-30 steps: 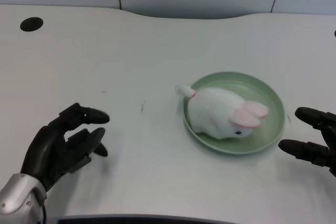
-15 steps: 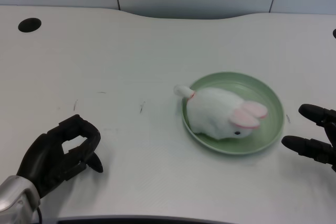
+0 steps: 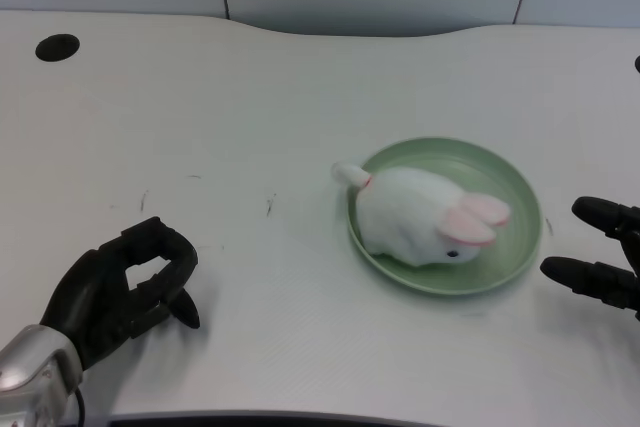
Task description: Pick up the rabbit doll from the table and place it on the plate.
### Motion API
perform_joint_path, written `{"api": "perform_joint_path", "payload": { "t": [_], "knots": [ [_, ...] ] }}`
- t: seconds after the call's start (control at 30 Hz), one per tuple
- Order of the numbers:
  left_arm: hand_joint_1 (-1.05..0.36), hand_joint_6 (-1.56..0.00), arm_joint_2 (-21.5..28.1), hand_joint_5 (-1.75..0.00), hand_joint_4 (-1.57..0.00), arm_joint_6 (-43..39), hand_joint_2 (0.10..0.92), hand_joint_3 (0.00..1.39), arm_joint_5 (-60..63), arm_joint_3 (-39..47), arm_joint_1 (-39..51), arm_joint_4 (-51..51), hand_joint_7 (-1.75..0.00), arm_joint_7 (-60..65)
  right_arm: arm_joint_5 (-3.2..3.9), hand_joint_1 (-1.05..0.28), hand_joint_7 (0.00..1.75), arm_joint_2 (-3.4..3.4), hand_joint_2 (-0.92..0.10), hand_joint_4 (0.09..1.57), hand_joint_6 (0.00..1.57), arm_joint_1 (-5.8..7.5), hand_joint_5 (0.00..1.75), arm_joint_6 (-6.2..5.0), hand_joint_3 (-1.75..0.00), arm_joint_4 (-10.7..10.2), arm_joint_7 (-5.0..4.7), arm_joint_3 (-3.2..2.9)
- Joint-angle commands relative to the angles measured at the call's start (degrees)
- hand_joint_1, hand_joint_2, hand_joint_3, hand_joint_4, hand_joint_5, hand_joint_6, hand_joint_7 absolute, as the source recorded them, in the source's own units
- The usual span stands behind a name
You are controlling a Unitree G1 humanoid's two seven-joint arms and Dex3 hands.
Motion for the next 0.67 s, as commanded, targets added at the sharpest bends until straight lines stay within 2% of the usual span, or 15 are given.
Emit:
{"api": "perform_joint_path", "payload": {
  "t": [0.03,0.1,0.13,0.17,0.23,0.3,0.4,0.47,0.57,0.67],
  "knots": [
    [-0.44,-0.38,0.1,-1.75,-0.65,-0.7,0.921,0.49,0.3,0.2,-0.5,1.4,-1.75,-0.4,-0.7,-0.34,0.01,-0.75,-0.92,0.99,0.86,-0.1,0.01,-2.07,-0.19,0.4,-1.33,-1.0],
    [-0.43,-0.39,-0.1,-1.75,-0.67,-1.1,0.921,0.5,0.5,0.2,-0.6,1.6,-1.75,0.0,-1.15,-0.34,0.01,-0.2,-0.92,1.0,0.86,0.43,0.01,-3.3,-0.18,-0.3,-2.99,-1.28],
    [-0.44,-0.4,-0.2,-1.75,-0.68,-1.2,0.921,0.5,0.7,0.1,-0.6,1.6,-1.75,0.3,-1.24,-0.33,0.0,-0.04,-0.92,1.0,0.86,0.6,0.01,-3.76,-0.17,-0.5,-3.43,-1.34],
    [-0.44,-0.4,-0.3,-1.75,-0.68,-1.0,0.921,0.49,0.9,0.1,-0.5,1.4,-1.75,0.7,-1.58,-0.33,0.0,0.05,-0.92,1.0,0.86,0.82,0.02,-4.19,-0.17,-0.7,-4.2,-1.22],
    [-0.44,-0.41,-0.5,-1.75,-0.68,-1.1,0.921,0.49,1.1,0.0,-0.6,1.6,-1.75,0.8,-2.79,-0.34,0.0,0.07,-0.92,1.01,0.86,1.02,0.02,-5.98,-0.17,-0.7,-5.38,-0.7],
    [-0.44,-0.4,-0.7,-1.75,-0.68,-1.4,0.921,0.49,0.8,0.2,-0.7,2.2,-1.75,0.1,-3.95,-0.35,0.0,0.08,-0.92,1.0,0.86,1.04,0.01,-7.59,-0.17,-0.4,-6.08,-0.26],
    [-0.44,-0.4,-0.8,-1.75,-0.67,-1.4,0.921,0.49,0.8,0.3,-0.7,2.3,-1.75,0.0,-4.61,-0.35,0.01,0.3,-0.92,1.0,0.87,1.03,0.01,-9.04,-0.17,-0.1,-6.48,-0.2],
    [-0.44,-0.39,-0.8,-1.75,-0.66,-1.0,0.921,0.49,1.2,0.2,-0.4,1.7,-1.75,0.7,-4.79,-0.35,0.01,0.55,-0.92,1.01,0.87,1.22,0.01,-9.54,-0.17,-0.3,-6.95,-0.28],
    [-0.44,-0.39,-0.7,-1.75,-0.66,-0.1,0.921,0.49,1.8,0.0,-0.2,0.8,-1.75,1.6,-4.8,-0.34,0.01,0.78,-0.92,1.01,0.88,1.73,0.02,-8.83,-0.16,-1.6,-7.89,-0.1],
    [-0.44,-0.39,-0.7,-1.75,-0.66,-0.7,0.921,0.49,1.4,0.3,-0.5,1.5,-1.75,0.6,-5.01,-0.34,0.01,0.65,-0.92,1.02,0.88,1.84,0.02,-8.84,-0.16,-1.8,-8.04,0.12]
  ]
}}
